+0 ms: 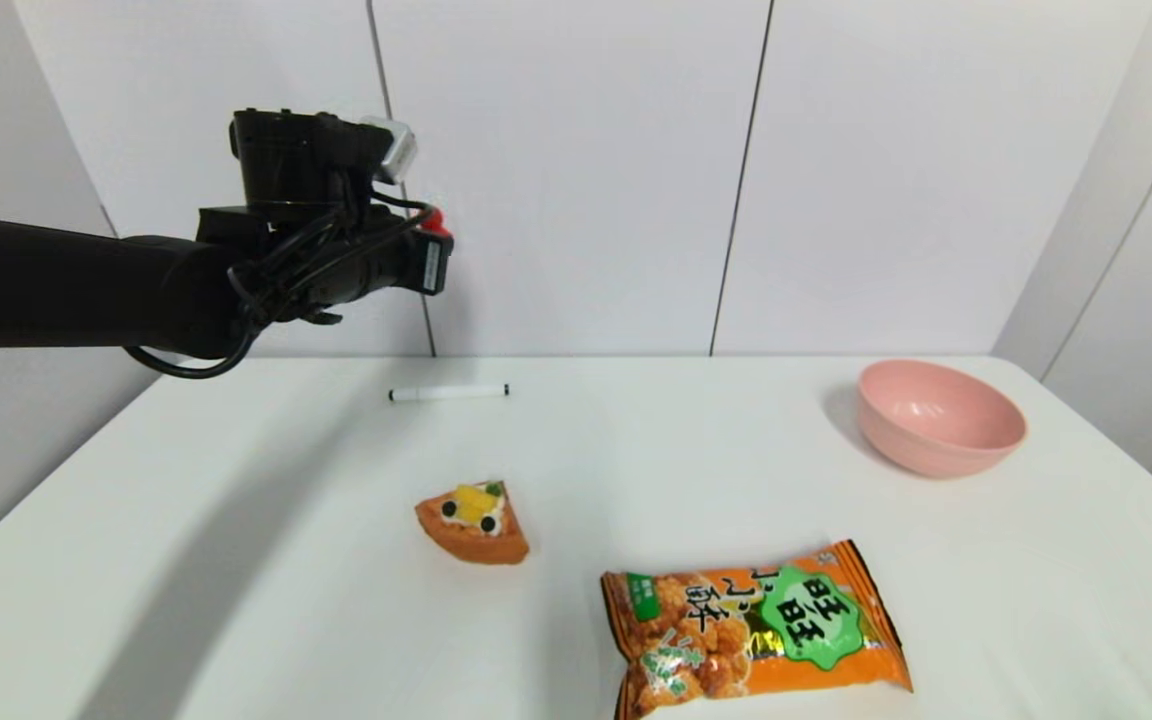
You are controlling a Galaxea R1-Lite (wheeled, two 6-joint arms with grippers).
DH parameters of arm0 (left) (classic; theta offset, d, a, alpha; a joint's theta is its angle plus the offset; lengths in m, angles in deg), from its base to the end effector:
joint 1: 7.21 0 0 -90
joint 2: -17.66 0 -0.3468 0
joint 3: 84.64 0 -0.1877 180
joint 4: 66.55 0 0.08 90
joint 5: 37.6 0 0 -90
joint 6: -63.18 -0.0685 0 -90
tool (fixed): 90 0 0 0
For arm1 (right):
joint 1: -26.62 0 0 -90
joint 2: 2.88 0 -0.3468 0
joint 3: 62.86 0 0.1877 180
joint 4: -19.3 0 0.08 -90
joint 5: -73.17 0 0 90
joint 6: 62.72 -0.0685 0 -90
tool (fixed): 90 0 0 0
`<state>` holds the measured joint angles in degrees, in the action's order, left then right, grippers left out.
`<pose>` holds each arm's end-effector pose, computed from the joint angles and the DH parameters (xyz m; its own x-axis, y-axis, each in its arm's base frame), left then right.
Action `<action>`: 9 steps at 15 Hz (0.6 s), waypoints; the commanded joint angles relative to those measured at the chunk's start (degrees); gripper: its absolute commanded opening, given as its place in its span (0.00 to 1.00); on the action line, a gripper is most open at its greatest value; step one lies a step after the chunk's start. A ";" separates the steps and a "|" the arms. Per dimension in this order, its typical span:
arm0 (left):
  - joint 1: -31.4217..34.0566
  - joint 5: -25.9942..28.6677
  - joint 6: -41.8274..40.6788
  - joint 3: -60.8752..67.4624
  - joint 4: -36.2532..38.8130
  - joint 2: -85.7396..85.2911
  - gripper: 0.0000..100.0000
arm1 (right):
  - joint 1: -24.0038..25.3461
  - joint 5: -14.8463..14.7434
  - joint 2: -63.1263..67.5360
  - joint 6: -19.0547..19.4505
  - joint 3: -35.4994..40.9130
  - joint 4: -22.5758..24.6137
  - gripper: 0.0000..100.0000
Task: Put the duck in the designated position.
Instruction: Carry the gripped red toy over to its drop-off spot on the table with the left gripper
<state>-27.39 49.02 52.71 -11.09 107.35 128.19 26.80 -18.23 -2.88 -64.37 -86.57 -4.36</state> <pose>0.4284 -0.1531 0.2852 0.9426 -0.2836 -0.1764 0.3152 0.9300 0.1891 -0.0265 -0.0018 0.0756 0.9998 -0.0213 0.0009 0.0213 0.9994 0.0288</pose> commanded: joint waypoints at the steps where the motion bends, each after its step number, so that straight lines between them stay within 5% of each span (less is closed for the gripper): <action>1: 1.81 4.17 0.54 0.48 0.59 3.11 0.00 | -0.01 0.00 0.00 -0.02 0.00 0.04 1.00; 9: 3.12 4.70 2.91 0.40 10.52 12.43 0.00 | -0.01 0.00 0.00 -0.02 0.00 0.04 1.00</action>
<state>-24.29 53.78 54.75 -11.03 116.03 136.76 26.80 -18.23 -2.88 -64.37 -86.57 -4.33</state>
